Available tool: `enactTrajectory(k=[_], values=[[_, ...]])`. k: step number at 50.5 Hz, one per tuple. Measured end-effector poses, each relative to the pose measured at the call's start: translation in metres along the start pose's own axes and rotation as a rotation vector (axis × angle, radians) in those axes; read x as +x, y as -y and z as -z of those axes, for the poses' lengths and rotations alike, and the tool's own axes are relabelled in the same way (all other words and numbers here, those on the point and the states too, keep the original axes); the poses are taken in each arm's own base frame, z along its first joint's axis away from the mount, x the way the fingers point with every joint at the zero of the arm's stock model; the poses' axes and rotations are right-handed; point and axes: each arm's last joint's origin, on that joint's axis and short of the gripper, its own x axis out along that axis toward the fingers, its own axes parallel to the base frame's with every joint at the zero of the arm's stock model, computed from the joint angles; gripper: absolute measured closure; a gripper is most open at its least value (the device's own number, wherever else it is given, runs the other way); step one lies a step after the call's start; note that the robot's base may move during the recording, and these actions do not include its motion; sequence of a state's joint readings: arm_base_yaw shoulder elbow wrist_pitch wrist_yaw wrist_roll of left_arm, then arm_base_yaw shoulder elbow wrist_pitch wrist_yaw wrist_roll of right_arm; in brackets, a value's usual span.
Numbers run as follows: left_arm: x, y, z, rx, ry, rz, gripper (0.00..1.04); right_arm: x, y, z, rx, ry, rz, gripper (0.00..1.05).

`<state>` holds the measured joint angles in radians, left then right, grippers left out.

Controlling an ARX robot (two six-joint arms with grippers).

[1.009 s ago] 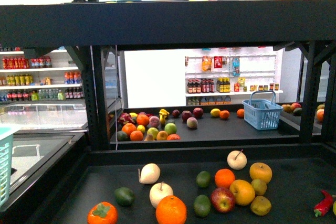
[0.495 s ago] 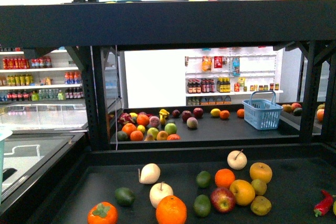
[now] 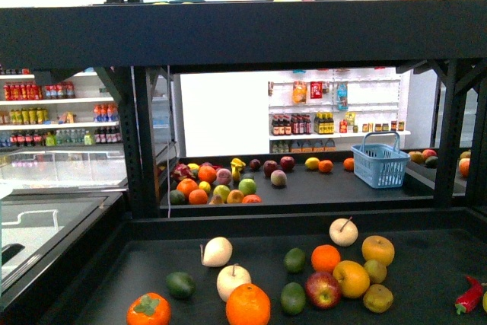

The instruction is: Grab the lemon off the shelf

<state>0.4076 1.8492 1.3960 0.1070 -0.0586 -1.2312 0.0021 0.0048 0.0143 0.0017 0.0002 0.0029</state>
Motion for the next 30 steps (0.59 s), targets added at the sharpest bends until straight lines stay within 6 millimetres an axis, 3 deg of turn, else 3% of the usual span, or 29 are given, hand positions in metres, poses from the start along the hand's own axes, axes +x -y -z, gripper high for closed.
enactTrajectory(k=[22, 30], values=[[-0.035, 0.005, -0.012, 0.031, -0.024, -0.022, 0.08, 0.0, 0.0, 0.0, 0.0, 0.0, 0.0, 0.08], [-0.063, 0.007, -0.013, 0.084, -0.053, -0.043, 0.08, 0.0, 0.0, 0.0, 0.0, 0.0, 0.0, 0.08]])
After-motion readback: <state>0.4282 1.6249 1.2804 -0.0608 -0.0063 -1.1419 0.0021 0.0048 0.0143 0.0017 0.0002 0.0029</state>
